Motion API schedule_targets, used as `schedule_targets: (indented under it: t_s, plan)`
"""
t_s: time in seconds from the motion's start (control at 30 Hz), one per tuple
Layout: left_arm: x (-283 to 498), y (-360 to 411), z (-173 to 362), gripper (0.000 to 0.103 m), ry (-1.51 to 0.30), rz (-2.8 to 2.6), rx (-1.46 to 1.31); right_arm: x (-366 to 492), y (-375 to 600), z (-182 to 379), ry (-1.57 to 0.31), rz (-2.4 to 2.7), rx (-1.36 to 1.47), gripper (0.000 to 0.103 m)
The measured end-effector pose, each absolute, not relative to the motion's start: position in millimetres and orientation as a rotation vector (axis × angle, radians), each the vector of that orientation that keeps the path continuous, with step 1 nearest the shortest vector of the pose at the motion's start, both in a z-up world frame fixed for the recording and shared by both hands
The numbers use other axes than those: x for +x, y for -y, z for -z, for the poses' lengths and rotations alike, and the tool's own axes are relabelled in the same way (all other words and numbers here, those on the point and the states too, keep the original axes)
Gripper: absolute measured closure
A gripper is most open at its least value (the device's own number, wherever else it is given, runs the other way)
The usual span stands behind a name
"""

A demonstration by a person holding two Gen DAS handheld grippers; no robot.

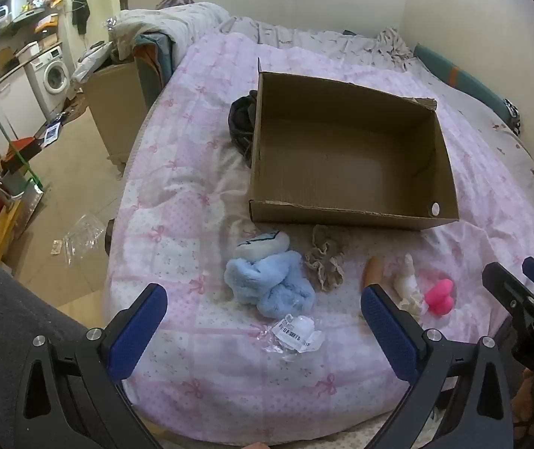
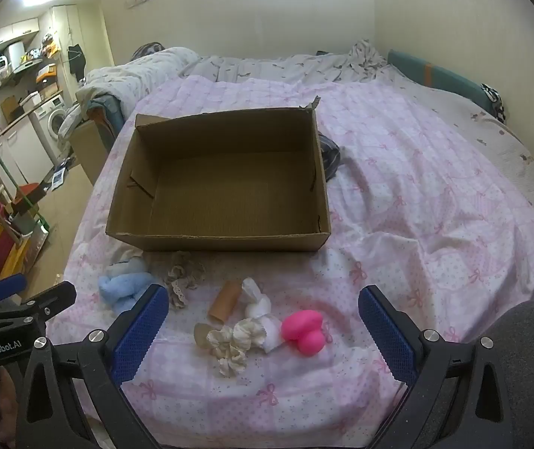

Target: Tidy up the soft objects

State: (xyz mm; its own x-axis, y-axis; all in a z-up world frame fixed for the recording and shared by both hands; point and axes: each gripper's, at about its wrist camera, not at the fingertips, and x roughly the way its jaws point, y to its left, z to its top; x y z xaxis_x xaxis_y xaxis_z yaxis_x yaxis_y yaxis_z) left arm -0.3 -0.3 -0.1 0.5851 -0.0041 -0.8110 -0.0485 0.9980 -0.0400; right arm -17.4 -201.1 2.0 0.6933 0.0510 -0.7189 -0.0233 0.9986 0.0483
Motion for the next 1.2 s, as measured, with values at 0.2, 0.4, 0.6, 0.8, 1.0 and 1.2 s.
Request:
schedule_targets:
  t_s: [0.2, 0.4, 0.6, 0.8, 1.0, 1.2]
  plan:
    - [-0.2, 0.1, -1.9, 0.000, -0.947, -0.027, -0.058, -17.0, 201.0, -1.9, -0.804, -0.046, 0.038, 0.000]
    - [-0.2, -0.1, -1.9, 0.000, -0.947, -0.026, -0.061, -16.6, 200.0, -2.7, -0.809, -0.047, 0.047, 0.000]
    - [-0.4, 0.2, -1.9, 0.000, -0.946, -0.028, -0.061, -17.9, 199.5, -1.5, -0.810, -0.047, 0.046, 0.000]
    - [-0.6, -1.0, -3.5, 0.000, -0.947, -0.029, -0.060, -20.1, 200.4, -2.0, -0.809, -0.050, 0.042, 0.000]
    - [-0.7, -1.3, -3.9, 0.000, -0.947, -0.028, -0.060, -18.6, 198.7, -1.5, -0.811, -0.049, 0.041, 0.000]
    - [-0.7, -0.9, -3.3, 0.000, -0.948, -0.030, -0.059, -18.3, 199.3, -1.2, -0.813, -0.049, 0.041, 0.000]
